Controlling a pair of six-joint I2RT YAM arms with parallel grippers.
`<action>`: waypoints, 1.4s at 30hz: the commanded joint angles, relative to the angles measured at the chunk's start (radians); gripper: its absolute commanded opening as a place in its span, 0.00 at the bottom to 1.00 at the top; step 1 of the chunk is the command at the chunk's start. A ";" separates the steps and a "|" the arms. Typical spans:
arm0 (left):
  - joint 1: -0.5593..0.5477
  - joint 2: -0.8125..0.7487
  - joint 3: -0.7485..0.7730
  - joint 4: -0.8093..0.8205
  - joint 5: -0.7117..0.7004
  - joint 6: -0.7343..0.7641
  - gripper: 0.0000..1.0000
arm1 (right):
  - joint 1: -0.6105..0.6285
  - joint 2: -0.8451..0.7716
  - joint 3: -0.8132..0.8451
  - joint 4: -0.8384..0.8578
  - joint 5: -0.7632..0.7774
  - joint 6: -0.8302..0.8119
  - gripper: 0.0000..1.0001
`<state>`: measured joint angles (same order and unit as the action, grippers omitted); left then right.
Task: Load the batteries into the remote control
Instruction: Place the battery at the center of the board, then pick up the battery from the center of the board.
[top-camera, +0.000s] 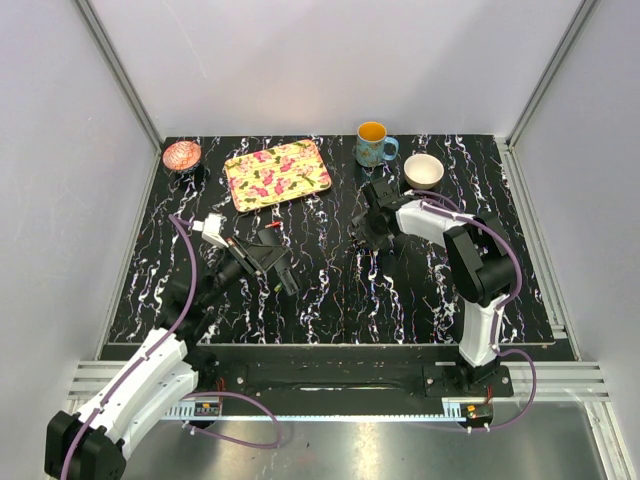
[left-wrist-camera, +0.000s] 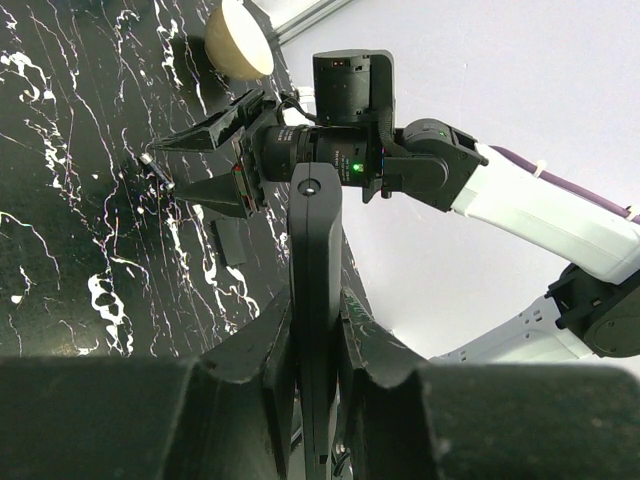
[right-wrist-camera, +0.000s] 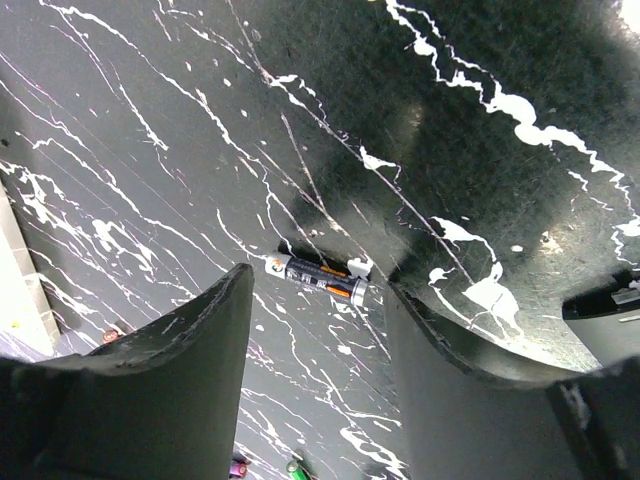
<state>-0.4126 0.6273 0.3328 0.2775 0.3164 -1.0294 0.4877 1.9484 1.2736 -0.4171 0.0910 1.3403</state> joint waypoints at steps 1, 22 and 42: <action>-0.003 -0.020 -0.005 0.037 -0.019 -0.017 0.00 | -0.003 -0.039 -0.016 -0.078 0.019 -0.044 0.62; -0.003 -0.072 -0.067 0.078 0.001 0.020 0.00 | 0.104 -0.111 0.021 0.032 -0.048 -1.300 0.49; -0.008 -0.055 -0.041 0.075 0.041 0.068 0.00 | 0.130 0.092 0.188 0.038 0.067 -1.452 0.41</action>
<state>-0.4133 0.5694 0.2665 0.3153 0.3332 -0.9901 0.6170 2.0037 1.4193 -0.4030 0.1123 -0.0673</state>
